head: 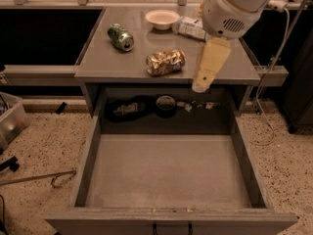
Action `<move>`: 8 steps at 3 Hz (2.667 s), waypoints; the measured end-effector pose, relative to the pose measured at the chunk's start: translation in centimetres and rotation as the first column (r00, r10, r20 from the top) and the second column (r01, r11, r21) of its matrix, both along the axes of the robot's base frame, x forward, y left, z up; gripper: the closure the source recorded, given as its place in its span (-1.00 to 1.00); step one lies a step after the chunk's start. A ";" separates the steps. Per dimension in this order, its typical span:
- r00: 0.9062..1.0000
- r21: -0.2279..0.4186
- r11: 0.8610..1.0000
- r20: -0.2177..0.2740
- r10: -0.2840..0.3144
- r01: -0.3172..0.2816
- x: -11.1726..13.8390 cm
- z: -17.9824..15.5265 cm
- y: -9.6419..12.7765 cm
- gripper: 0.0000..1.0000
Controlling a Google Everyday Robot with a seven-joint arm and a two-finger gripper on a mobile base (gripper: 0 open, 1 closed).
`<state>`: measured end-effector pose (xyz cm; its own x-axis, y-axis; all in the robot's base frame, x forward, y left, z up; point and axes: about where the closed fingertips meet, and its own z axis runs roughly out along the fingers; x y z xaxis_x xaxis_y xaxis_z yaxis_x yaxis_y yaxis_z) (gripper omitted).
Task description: Place orange can into top drawer
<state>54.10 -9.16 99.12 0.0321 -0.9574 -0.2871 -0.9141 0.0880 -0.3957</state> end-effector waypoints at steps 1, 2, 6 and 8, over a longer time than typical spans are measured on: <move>0.999 0.053 0.999 0.036 -0.011 0.009 4.5 -3.2 0.3 -1.00; 0.997 0.103 0.992 0.047 0.065 -0.069 7.8 -5.7 2.4 -1.00; 0.999 0.178 0.984 0.028 0.024 -0.028 14.9 -9.9 2.4 -1.00; 0.999 0.210 0.977 -0.037 0.040 -0.031 17.4 -14.2 3.4 -1.00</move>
Offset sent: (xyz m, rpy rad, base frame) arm 0.1123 0.0476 -0.0751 0.1713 -0.0640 0.1606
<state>71.52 -5.78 84.96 0.0493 -0.8742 -0.4831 -0.9332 0.1321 -0.3343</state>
